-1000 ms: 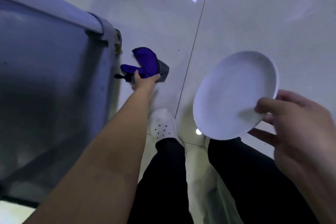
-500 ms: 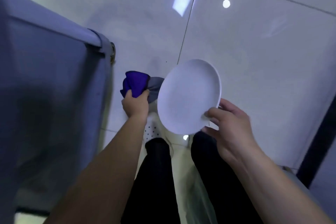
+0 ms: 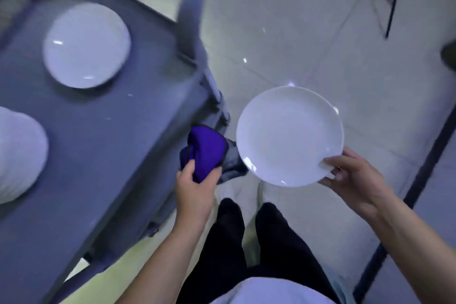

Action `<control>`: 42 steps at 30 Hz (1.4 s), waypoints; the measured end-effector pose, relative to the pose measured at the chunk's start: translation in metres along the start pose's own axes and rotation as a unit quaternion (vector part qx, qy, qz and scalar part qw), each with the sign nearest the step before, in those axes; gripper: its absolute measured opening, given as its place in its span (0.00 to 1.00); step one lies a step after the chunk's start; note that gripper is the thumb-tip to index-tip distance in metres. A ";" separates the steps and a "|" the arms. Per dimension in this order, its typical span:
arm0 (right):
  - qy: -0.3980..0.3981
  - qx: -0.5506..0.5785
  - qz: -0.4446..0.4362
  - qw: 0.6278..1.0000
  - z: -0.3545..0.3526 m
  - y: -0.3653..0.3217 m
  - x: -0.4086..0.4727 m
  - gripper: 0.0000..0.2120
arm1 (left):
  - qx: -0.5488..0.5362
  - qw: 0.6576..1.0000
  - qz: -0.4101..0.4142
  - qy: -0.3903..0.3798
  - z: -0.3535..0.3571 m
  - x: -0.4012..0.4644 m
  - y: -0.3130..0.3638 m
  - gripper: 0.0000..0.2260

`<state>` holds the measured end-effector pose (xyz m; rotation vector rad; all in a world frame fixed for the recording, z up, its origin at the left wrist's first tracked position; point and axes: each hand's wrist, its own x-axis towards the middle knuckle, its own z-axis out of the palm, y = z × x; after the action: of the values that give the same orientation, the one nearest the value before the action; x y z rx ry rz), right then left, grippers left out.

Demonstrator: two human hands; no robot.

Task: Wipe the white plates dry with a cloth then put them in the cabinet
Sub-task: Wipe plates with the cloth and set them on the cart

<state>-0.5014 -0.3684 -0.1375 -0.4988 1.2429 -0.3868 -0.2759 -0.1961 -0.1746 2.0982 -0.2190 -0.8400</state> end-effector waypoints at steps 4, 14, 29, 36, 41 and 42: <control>-0.082 0.012 -0.039 0.996 0.047 -0.039 -0.044 0.19 | -0.055 0.996 0.063 0.035 -0.074 -0.045 0.051 0.05; -0.085 -0.002 0.021 0.996 0.241 -0.002 -0.044 0.08 | -0.149 0.982 0.044 0.106 -0.197 -0.027 -0.001 0.16; -0.036 -0.136 -0.030 0.990 0.437 0.002 0.093 0.22 | -0.203 0.962 0.003 0.184 -0.238 0.022 -0.012 0.16; -0.018 -0.201 -0.045 0.978 0.453 -0.018 0.117 0.14 | -0.228 0.946 -0.027 0.230 -0.237 0.019 0.013 0.20; -0.073 -0.182 -0.021 0.980 0.440 -0.033 0.129 0.11 | -0.283 0.932 -0.059 0.216 -0.239 0.014 0.028 0.19; -0.076 -0.171 -0.028 0.982 0.437 -0.034 0.127 0.12 | -0.303 0.928 -0.065 0.208 -0.239 0.013 0.031 0.18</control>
<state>-0.0466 -0.3998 -0.1154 -0.8431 1.1520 -0.1765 -0.1097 -0.0660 -0.0572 1.6514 0.3703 -0.4348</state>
